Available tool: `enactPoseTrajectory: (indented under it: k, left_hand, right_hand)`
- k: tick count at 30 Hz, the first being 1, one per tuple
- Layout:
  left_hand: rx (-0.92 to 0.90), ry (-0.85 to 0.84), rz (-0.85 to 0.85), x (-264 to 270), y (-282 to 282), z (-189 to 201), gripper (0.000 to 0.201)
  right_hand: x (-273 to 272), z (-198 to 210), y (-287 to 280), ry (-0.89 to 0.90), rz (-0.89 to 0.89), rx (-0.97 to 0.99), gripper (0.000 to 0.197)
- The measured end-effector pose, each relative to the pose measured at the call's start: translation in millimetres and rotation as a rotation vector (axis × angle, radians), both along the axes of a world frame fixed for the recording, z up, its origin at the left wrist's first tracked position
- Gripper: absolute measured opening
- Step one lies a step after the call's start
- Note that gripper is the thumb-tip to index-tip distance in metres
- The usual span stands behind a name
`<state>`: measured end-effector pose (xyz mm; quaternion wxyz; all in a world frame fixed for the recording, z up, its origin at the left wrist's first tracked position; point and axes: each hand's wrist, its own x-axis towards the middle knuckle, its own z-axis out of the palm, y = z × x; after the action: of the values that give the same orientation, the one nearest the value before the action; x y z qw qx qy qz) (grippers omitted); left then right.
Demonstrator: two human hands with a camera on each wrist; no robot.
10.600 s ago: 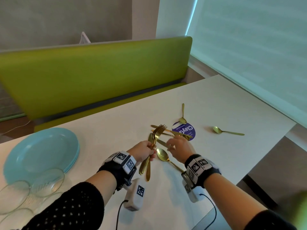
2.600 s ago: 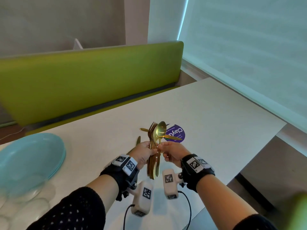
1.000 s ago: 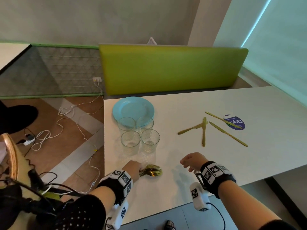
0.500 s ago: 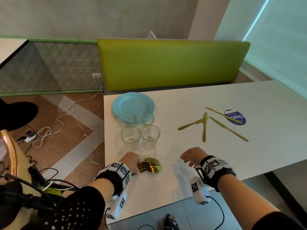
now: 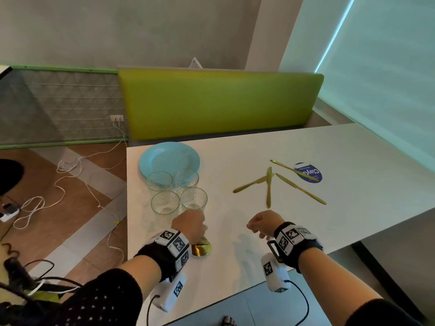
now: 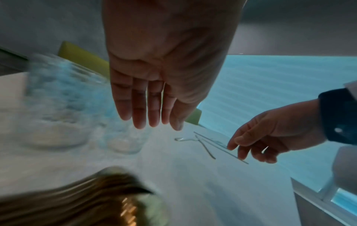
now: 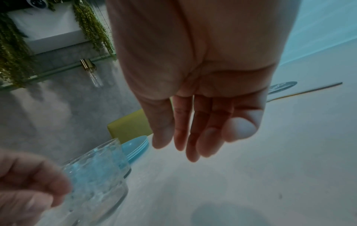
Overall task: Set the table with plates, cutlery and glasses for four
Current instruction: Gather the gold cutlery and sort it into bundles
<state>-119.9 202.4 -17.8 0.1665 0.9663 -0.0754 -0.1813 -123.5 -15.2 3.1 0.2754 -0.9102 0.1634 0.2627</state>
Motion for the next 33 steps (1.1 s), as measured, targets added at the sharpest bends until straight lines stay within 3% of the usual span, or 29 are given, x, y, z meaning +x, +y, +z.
enactPoseTrajectory:
  k: [9, 16, 20, 26, 33]
  left_hand:
    - [-0.113, 0.034, -0.052, 65, -104, 32, 0.032]
    - [-0.086, 0.143, -0.001, 128, -195, 15, 0.032]
    - [-0.092, 0.191, 0.023, 155, -238, 3, 0.022]
    - [-0.053, 0.248, 0.086, 173, -270, -24, 0.021]
    - [-0.041, 0.215, 0.196, 180, -276, -36, 0.03]
  right_hand:
    - [43, 10, -76, -0.095, -0.06, -0.077, 0.017]
    - [91, 4, -167, -0.122, -0.127, -0.067, 0.012]
    - [115, 5, -219, -0.132, -0.159, -0.097, 0.012]
    - [140, -10, -268, -0.12, -0.158, -0.108, 0.009]
    - [163, -30, -276, -0.1, -0.129, -0.083, 0.01]
